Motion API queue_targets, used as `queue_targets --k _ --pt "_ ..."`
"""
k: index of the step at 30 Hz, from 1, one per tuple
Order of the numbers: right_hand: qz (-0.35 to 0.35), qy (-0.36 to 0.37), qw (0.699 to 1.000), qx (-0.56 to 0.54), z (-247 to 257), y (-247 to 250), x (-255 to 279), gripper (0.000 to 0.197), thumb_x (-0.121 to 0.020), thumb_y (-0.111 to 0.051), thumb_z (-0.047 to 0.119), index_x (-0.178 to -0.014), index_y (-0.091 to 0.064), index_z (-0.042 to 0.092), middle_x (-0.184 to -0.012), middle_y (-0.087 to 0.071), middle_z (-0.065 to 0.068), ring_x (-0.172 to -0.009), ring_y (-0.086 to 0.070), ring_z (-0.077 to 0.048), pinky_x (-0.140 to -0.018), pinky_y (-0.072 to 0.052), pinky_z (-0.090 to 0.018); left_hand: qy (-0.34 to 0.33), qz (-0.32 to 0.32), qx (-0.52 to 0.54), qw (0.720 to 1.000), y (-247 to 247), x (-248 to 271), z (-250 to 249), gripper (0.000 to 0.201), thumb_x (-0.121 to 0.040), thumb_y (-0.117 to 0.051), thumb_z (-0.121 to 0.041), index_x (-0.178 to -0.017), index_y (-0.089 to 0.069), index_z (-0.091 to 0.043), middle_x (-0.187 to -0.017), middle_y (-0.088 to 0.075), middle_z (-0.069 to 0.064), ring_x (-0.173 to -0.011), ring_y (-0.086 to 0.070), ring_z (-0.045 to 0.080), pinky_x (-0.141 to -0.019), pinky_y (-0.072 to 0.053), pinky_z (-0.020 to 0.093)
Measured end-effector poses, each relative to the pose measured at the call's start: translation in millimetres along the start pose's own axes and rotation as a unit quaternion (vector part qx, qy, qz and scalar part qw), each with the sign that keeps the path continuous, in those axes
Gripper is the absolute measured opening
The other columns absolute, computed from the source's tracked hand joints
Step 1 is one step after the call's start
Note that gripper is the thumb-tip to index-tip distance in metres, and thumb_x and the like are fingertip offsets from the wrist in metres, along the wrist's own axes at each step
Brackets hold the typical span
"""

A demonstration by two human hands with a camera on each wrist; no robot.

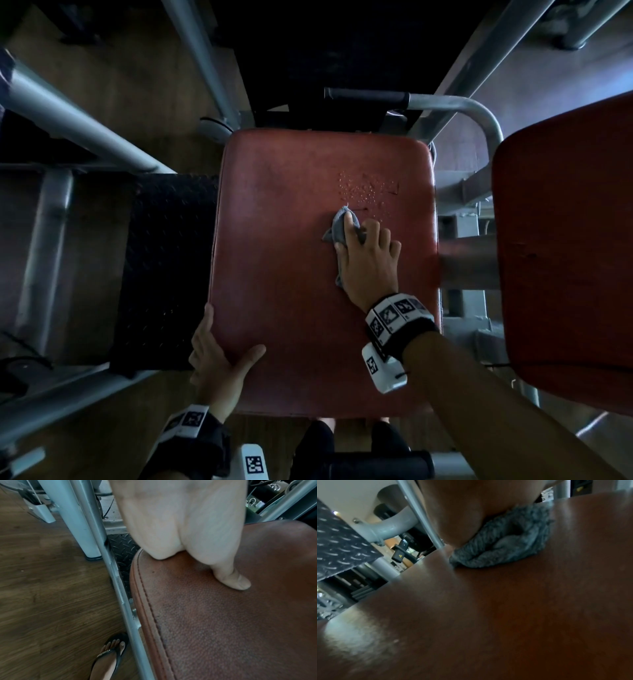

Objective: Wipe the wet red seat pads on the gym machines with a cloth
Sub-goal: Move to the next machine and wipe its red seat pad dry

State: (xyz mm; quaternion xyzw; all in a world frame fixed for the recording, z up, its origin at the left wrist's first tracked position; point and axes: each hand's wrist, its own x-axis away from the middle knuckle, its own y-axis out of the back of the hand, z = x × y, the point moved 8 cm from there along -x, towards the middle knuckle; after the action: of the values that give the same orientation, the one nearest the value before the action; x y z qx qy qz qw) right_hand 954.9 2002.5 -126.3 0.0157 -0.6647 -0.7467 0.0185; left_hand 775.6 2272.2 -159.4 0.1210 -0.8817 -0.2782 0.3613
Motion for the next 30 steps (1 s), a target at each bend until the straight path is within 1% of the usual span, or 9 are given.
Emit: queue_targets --k 7,10,13,16,18,21,23,26,30 --pt "0.021 -0.058 0.998 -0.012 -17 1 -18 0.052 -0.097 -0.042 0.045 -0.144 -0.039 0.021 -0.126 -0.044 -0.01 -0.104 -0.047 -0.027 -0.087 -0.042 -0.047 -0.012 -0.001 0.014 1.0 -1 0 3 0.129 -0.046 -0.078 -0.072 -0.151 -0.006 -0.051 -0.157 -0.019 -0.007 -0.142 -0.025 0.029 -0.112 -0.033 0.054" --pt "0.023 0.033 0.999 0.006 -3 0 0 0.051 -0.098 -0.039 0.044 -0.143 -0.04 0.021 -0.123 -0.046 -0.008 -0.1 -0.047 -0.026 -0.084 -0.042 -0.044 -0.008 0.001 0.018 1.0 -2 -1 5 0.126 -0.045 -0.072 -0.073 -0.15 -0.005 -0.053 -0.156 -0.019 -0.008 -0.142 -0.026 0.029 -0.111 -0.034 0.056" --pt "0.027 0.101 0.994 0.025 -6 -1 5 0.049 -0.099 -0.038 0.045 -0.143 -0.041 0.022 -0.12 -0.047 -0.005 -0.098 -0.047 -0.024 -0.082 -0.041 -0.041 -0.007 0.0 0.009 1.0 -2 -2 5 0.13 -0.043 -0.078 -0.073 -0.15 -0.005 -0.053 -0.156 -0.019 -0.005 -0.141 -0.027 0.03 -0.112 -0.034 0.057" --pt "0.013 0.022 0.999 0.022 -27 4 -9 0.051 -0.098 -0.039 0.044 -0.143 -0.041 0.021 -0.122 -0.047 -0.009 -0.099 -0.048 -0.027 -0.081 -0.042 -0.043 -0.008 0.001 0.004 1.0 -2 -1 4 0.134 -0.043 -0.084 -0.07 -0.151 -0.006 -0.052 -0.157 -0.02 -0.003 -0.141 -0.027 0.031 -0.112 -0.033 0.055" --pt "0.016 -0.045 0.999 0.005 -34 4 -14 0.052 -0.098 -0.039 0.044 -0.144 -0.04 0.02 -0.126 -0.045 -0.01 -0.102 -0.047 -0.028 -0.084 -0.042 -0.046 -0.012 -0.004 0.007 1.0 -1 -1 4 0.131 -0.043 -0.077 -0.073 -0.151 -0.006 -0.051 -0.157 -0.02 -0.003 -0.141 -0.027 0.031 -0.112 -0.033 0.055" --pt "0.033 -0.031 0.999 0.01 -23 2 -6 0.052 -0.098 -0.04 0.044 -0.144 -0.04 0.019 -0.126 -0.045 -0.011 -0.104 -0.047 -0.028 -0.086 -0.042 -0.046 -0.012 -0.006 0.011 1.0 -1 -1 5 0.128 -0.043 -0.071 -0.073 -0.151 -0.005 -0.051 -0.158 -0.02 -0.003 -0.142 -0.026 0.032 -0.112 -0.032 0.055" --pt "0.036 0.045 0.998 0.029 -12 2 9 0.052 -0.099 -0.039 0.044 -0.144 -0.04 0.018 -0.123 -0.047 -0.01 -0.101 -0.048 -0.027 -0.084 -0.041 -0.043 -0.013 -0.009 0.007 1.0 -1 -1 4 0.129 -0.045 -0.078 -0.069 -0.151 -0.006 -0.051 -0.158 -0.02 -0.003 -0.142 -0.027 0.032 -0.112 -0.033 0.056" --pt "0.047 0.129 0.989 0.053 -15 2 23 0.052 -0.099 -0.038 0.044 -0.145 -0.039 0.02 -0.122 -0.048 -0.007 -0.099 -0.048 -0.027 -0.082 -0.041 -0.043 -0.014 -0.014 -0.004 1.0 -1 -1 4 0.123 -0.061 -0.09 -0.044 -0.152 -0.007 -0.047 -0.159 -0.02 -0.001 -0.143 -0.026 0.034 -0.113 -0.032 0.055" --pt "0.034 0.059 0.996 0.051 -44 6 -7 0.053 -0.098 -0.039 0.044 -0.145 -0.038 0.019 -0.126 -0.046 -0.011 -0.103 -0.049 -0.03 -0.086 -0.045 -0.046 -0.026 -0.022 0.003 0.999 -1 -2 2 0.12 -0.064 -0.088 -0.041 -0.153 -0.008 -0.046 -0.158 -0.021 0.0 -0.142 -0.028 0.032 -0.112 -0.033 0.053"
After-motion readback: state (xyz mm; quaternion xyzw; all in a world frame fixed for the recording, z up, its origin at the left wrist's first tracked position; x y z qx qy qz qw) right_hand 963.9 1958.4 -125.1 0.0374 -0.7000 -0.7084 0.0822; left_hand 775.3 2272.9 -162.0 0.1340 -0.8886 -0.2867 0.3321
